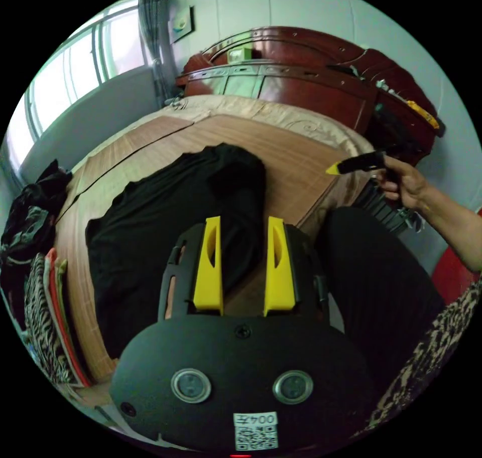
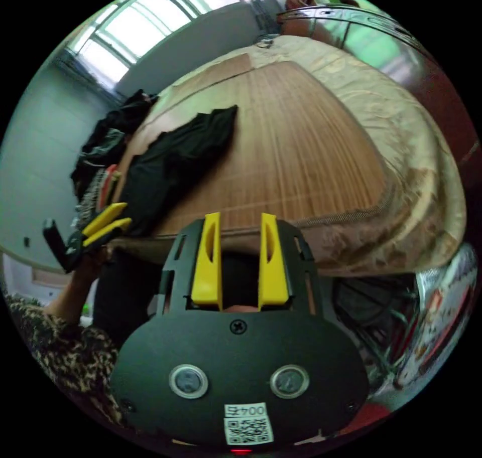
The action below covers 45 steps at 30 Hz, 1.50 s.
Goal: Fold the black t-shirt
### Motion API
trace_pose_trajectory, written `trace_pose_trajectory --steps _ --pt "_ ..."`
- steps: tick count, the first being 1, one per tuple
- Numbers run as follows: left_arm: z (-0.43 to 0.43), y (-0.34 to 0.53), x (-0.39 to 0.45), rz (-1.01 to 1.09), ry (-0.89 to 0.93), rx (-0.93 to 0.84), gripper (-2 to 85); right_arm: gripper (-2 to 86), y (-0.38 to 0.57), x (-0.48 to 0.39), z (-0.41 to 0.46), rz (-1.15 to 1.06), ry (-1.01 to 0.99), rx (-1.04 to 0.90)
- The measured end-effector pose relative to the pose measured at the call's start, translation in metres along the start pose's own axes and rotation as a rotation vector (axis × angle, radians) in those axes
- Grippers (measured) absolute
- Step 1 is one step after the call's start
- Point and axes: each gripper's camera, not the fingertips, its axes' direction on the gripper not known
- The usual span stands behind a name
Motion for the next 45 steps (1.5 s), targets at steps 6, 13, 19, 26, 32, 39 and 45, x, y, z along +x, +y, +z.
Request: trace_pose_trajectory --steps 6,13,19,26,32,39,45 --pt "0.042 -0.008 -0.021 -0.084 -0.077 -0.170 4.4 -0.1 0.027 -0.026 0.059 -0.046 0.165 -0.211" --pt "0.055 -0.021 -0.036 -0.087 -0.082 -0.151 2.0 -0.5 0.050 -0.040 0.053 -0.107 0.163 -0.197" --pt "0.009 -0.032 -0.056 -0.083 0.028 0.114 6.8 3.8 0.137 -0.088 -0.073 -0.187 0.256 0.671" --pt "0.061 -0.073 -0.097 -0.044 0.249 0.001 19.7 25.4 0.128 -0.046 -0.043 -0.075 -0.372 0.428" --pt "0.094 -0.119 -0.113 0.070 0.287 -0.039 20.9 25.6 0.133 -0.017 -0.025 0.006 -0.454 0.373" --pt "0.148 -0.147 -0.107 0.119 0.379 -0.195 14.5 19.7 0.134 0.010 -0.016 0.039 -0.552 0.341" --pt "0.112 -0.173 -0.057 0.178 0.489 -0.098 6.0 4.6 0.129 0.028 -0.012 0.141 -0.436 0.299"
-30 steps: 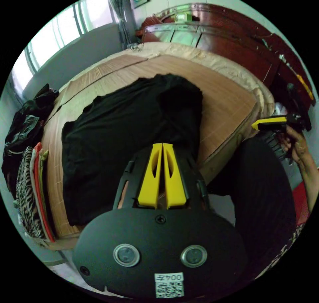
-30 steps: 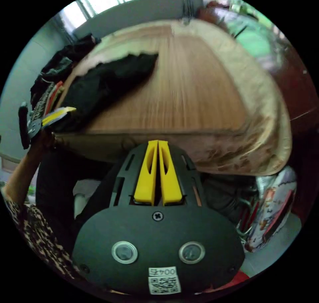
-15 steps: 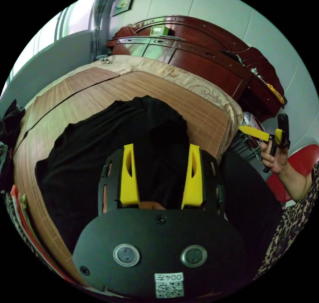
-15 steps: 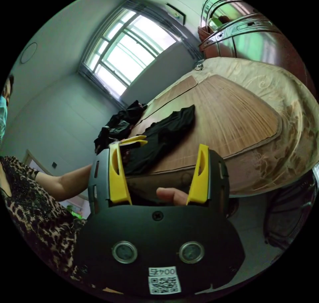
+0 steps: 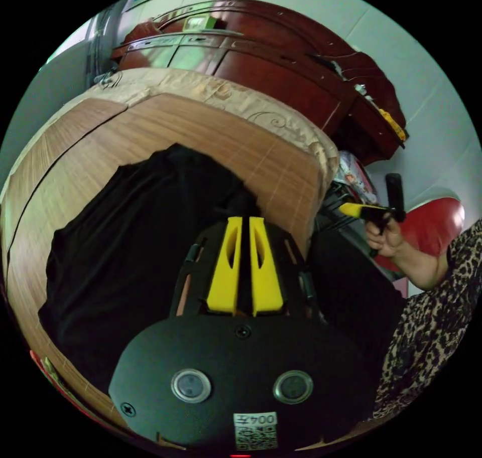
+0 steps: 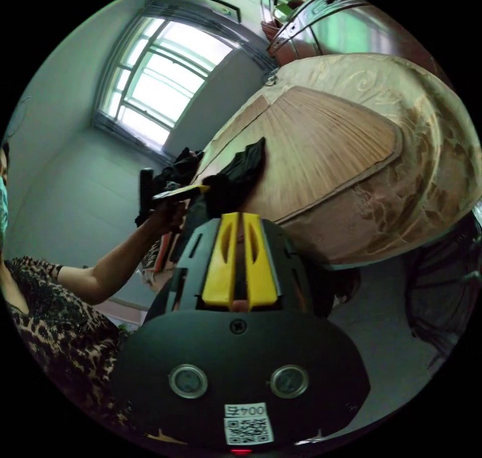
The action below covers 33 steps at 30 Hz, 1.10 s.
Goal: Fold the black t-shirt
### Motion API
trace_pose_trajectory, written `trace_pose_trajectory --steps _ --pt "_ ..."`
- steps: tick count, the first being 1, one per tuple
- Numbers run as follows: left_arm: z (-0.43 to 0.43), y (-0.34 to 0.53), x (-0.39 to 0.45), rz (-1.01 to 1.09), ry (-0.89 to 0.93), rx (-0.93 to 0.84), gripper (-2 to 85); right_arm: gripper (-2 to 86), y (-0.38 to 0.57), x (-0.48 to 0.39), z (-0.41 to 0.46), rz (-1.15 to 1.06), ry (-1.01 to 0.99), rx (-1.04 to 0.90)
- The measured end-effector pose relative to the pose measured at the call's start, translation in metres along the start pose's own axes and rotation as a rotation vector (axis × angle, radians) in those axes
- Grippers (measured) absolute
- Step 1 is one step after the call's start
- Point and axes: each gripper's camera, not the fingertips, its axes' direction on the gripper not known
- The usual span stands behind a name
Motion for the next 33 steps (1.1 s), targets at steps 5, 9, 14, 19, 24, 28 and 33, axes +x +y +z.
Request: trace_pose_trajectory --steps 5,9,14,19,24,28,33 --pt "0.000 -0.014 0.079 0.140 0.034 0.088 10.6 8.4 -0.017 0.011 0.000 -0.013 0.051 0.025" --pt "0.005 0.003 0.109 0.138 -0.024 0.129 18.6 18.1 -0.037 0.010 0.008 -0.056 0.113 -0.005" --pt "0.043 0.021 0.139 0.147 -0.095 0.035 22.5 18.4 -0.059 0.025 0.012 -0.012 0.047 -0.012" --pt "0.097 0.013 0.185 0.272 -0.204 -0.053 24.5 16.4 -0.092 0.012 0.045 -0.152 0.071 -0.167" --pt "0.129 0.012 0.206 0.306 -0.230 -0.112 24.9 11.1 -0.123 0.011 0.092 -0.192 0.095 -0.391" --pt "0.142 0.012 0.226 0.322 -0.290 -0.119 24.9 3.9 -0.145 0.006 0.102 -0.200 0.029 -0.424" --pt "0.146 0.004 0.246 0.308 -0.436 -0.108 23.1 3.7 -0.195 -0.010 0.085 -0.192 -0.066 -0.368"
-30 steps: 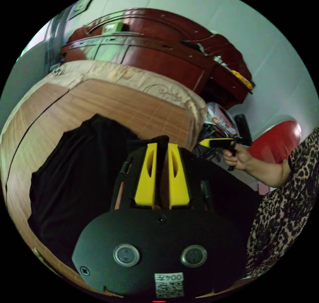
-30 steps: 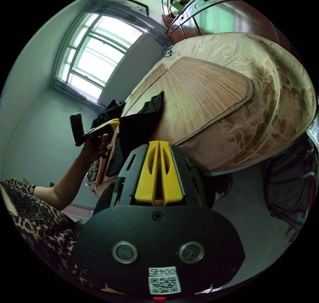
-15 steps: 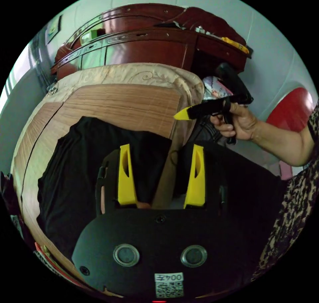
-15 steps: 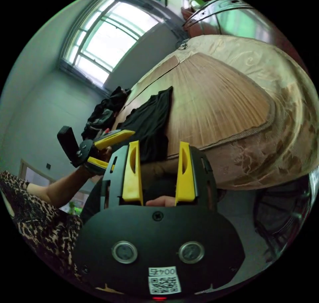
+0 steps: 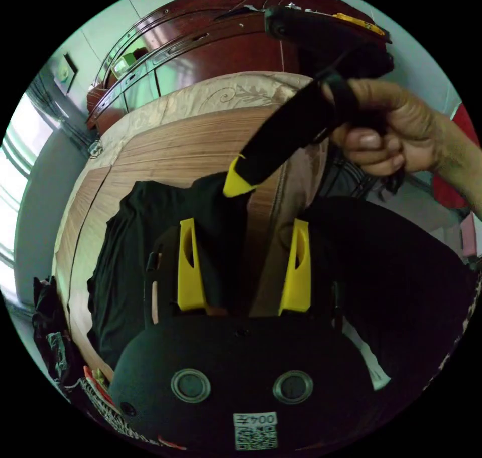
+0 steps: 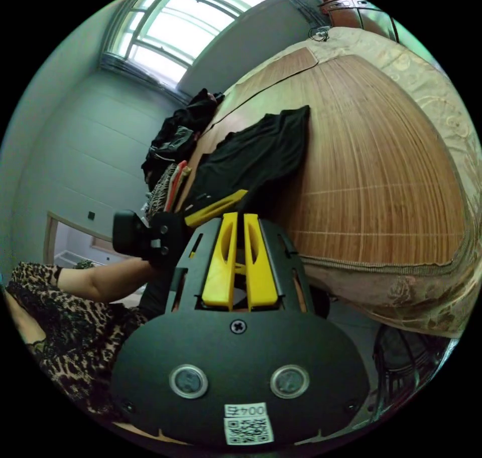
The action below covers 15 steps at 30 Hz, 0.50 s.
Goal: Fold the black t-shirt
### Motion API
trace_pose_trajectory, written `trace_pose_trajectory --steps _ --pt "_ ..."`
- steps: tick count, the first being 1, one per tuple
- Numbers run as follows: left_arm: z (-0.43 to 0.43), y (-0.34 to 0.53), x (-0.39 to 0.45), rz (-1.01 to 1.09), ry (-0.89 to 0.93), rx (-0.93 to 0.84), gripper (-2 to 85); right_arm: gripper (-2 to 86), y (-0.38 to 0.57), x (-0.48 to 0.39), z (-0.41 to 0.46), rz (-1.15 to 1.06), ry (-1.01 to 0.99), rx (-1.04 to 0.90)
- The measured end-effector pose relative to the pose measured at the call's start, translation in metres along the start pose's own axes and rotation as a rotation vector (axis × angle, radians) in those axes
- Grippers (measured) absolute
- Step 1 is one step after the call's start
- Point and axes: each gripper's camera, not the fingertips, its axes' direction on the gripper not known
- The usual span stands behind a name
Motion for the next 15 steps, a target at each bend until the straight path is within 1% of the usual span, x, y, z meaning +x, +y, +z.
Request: trace_pose_trajectory --steps 2,3,4,6,7,8,9,10,12,14,15 --pt "-0.001 -0.007 0.003 -0.020 -0.065 -0.023 19.2 4.1 -0.021 -0.005 -0.006 -0.018 -0.008 -0.022" --pt "-0.004 -0.009 0.002 -0.050 -0.114 -0.030 13.7 4.3 -0.026 -0.007 -0.006 -0.028 -0.002 -0.030" --pt "-0.006 -0.009 0.001 -0.071 -0.144 -0.033 10.9 5.5 -0.035 -0.010 -0.010 -0.050 -0.003 -0.034" --pt "-0.018 -0.006 -0.007 -0.145 -0.239 -0.027 3.3 9.3 -0.049 -0.006 -0.021 -0.047 -0.036 -0.012" --pt "-0.028 -0.003 -0.014 -0.175 -0.225 -0.008 1.7 13.2 -0.058 0.004 -0.032 -0.008 -0.063 0.023" --pt "-0.034 -0.001 -0.018 -0.192 -0.209 0.008 1.3 17.7 -0.068 0.020 -0.041 0.058 -0.091 0.064" --pt "-0.047 0.003 -0.026 -0.235 -0.186 0.042 0.7 20.0 -0.074 0.029 -0.044 0.092 -0.110 0.079" --pt "-0.054 0.006 -0.030 -0.256 -0.182 0.058 0.5 22.2 -0.085 0.048 -0.047 0.152 -0.175 0.094" --pt "-0.081 0.014 -0.047 -0.318 -0.181 0.111 0.0 25.8 -0.104 0.077 -0.040 0.232 -0.340 0.084" --pt "-0.102 0.021 -0.060 -0.357 -0.178 0.145 -0.1 29.4 -0.131 0.111 -0.019 0.329 -0.563 0.053" --pt "-0.114 0.026 -0.069 -0.383 -0.163 0.166 -0.2 29.9 -0.139 0.117 -0.013 0.345 -0.586 0.044"
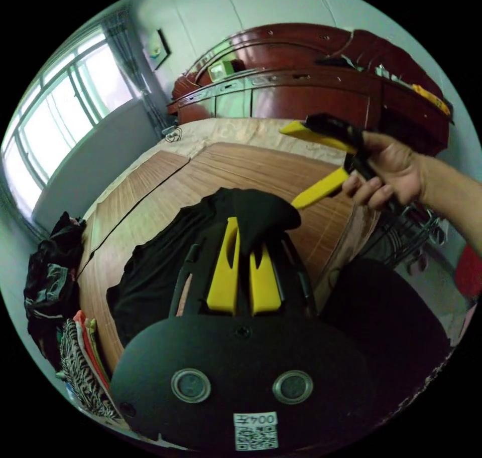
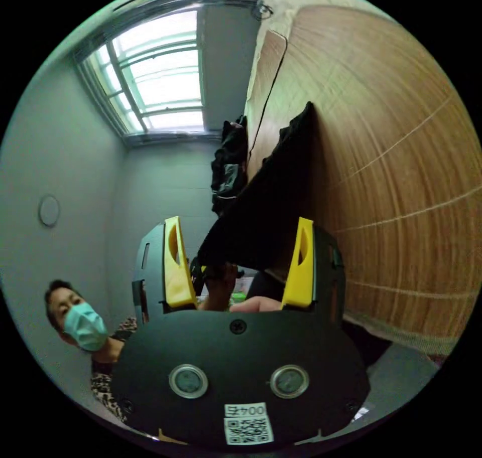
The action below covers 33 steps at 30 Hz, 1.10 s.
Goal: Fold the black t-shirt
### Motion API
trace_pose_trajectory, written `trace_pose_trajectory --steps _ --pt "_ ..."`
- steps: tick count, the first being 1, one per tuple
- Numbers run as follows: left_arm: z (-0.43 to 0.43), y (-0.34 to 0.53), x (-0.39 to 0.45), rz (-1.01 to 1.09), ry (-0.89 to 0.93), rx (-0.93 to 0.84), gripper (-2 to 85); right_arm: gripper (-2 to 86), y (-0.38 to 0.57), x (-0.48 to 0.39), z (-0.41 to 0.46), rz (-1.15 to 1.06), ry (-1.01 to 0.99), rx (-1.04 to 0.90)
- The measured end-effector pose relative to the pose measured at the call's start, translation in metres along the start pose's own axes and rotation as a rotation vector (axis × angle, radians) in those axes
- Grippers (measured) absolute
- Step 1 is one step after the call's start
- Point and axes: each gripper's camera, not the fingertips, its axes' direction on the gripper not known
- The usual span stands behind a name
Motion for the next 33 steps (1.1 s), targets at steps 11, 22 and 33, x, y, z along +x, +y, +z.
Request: trace_pose_trajectory --steps 11,22,33 --pt "-0.060 0.008 -0.068 -0.080 0.084 0.042 -0.3 27.7 -0.161 0.037 0.083 0.191 0.114 -0.098" --pt "-0.126 0.033 -0.153 -0.211 0.213 0.091 -0.4 1.9 -0.213 0.011 0.129 0.095 0.117 -0.019" --pt "-0.213 0.146 -0.346 -0.853 0.517 0.324 -0.4 1.3 -0.228 -0.123 0.331 -0.162 0.498 -0.233"
